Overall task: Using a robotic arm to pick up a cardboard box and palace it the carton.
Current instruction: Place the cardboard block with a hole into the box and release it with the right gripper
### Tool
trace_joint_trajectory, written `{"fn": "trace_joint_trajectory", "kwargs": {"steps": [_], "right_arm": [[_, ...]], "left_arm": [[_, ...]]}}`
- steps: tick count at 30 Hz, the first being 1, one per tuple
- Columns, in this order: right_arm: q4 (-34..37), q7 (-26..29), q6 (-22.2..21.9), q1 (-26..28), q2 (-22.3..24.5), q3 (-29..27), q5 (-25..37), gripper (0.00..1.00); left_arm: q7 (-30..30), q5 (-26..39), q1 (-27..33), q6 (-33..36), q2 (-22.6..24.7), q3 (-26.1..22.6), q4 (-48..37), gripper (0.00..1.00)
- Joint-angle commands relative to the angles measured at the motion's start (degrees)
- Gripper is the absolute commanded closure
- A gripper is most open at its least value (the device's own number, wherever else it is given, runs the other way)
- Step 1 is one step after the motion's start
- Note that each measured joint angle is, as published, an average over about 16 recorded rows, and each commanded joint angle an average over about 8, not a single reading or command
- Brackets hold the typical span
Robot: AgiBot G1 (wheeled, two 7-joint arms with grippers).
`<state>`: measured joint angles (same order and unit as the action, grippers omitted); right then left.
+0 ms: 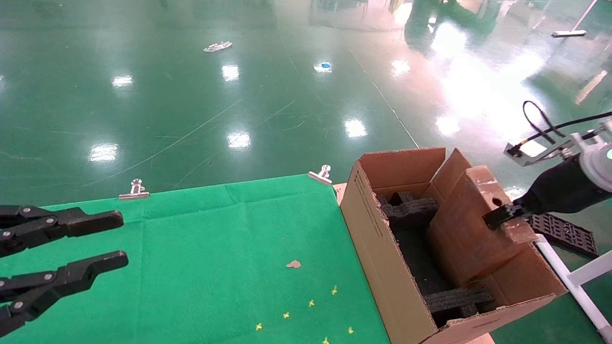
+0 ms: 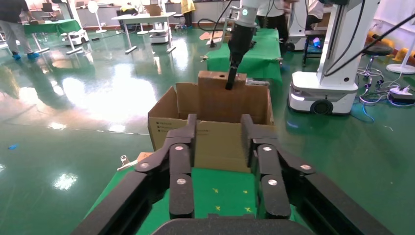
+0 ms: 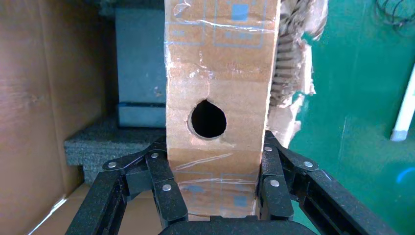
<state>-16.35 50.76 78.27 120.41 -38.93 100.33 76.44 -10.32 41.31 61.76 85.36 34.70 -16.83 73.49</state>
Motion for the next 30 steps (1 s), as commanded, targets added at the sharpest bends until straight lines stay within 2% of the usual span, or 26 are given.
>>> {"fn": "trace_joint_trajectory", "kwargs": {"steps": [1,13,21,30], "right_arm": [[1.9,-0.1,-0.1,-1.1,-1.1,0.1,0.0,1.00],[9.2,-2.0,-6.5,-11.5,-5.4,-1.6,-3.4,1.00],[11.0,-4.4,-11.5,-18.2,-7.3,-3.5,-6.4,1.00],[12.5,-7.1,-15.7,-22.8,-8.6,-4.5,-8.0,0.99]], "left_arm": [[0.0,0.0,0.0,0.0,0.0,0.0,0.0,0.00],[0.0,0.0,0.0,0.0,0.0,0.0,0.0,0.00],[0.0,-0.1,0.0,0.0,0.0,-0.1,0.0,0.00],[0.1,-0.1,0.0,0.0,0.0,-0.1,0.0,0.00]]}}
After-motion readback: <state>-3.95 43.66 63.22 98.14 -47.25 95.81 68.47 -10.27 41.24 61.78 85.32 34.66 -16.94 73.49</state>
